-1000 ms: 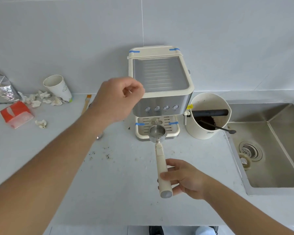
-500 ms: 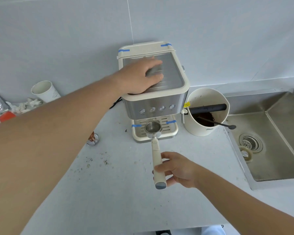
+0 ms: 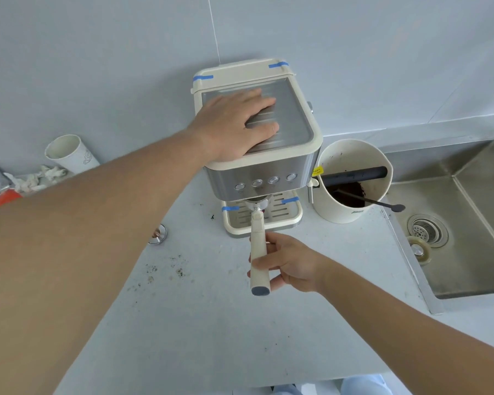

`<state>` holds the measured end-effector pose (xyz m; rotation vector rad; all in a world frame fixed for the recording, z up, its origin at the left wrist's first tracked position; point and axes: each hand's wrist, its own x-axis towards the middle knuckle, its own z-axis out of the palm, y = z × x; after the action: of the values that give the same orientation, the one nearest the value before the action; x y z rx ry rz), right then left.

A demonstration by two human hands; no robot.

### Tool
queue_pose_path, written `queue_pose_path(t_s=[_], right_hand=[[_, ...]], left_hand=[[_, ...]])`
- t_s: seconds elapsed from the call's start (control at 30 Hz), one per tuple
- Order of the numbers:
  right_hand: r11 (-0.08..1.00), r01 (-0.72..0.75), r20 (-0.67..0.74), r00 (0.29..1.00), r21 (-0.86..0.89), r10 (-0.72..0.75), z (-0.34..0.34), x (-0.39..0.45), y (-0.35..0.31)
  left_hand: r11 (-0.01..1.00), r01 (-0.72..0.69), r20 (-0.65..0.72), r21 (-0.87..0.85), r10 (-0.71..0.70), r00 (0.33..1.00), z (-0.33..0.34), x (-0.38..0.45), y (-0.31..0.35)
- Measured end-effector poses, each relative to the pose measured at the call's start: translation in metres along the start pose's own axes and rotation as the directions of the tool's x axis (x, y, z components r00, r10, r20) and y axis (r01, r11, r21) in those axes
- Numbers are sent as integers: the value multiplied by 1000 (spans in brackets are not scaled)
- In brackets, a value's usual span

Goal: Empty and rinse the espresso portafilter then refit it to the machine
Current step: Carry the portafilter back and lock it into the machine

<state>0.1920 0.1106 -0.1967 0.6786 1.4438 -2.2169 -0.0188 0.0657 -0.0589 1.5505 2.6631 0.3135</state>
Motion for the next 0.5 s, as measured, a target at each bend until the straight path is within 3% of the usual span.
queue_pose_path(t_s=[0.3, 0.5], right_hand=[[991, 63, 2, 998, 119, -64, 6, 16, -6], [973, 119, -72, 992, 196, -107, 19, 34, -10]], left_hand=[[998, 0, 67, 56, -4, 998, -1, 5, -1], [998, 13, 80, 56, -18, 997, -1, 5, -1]])
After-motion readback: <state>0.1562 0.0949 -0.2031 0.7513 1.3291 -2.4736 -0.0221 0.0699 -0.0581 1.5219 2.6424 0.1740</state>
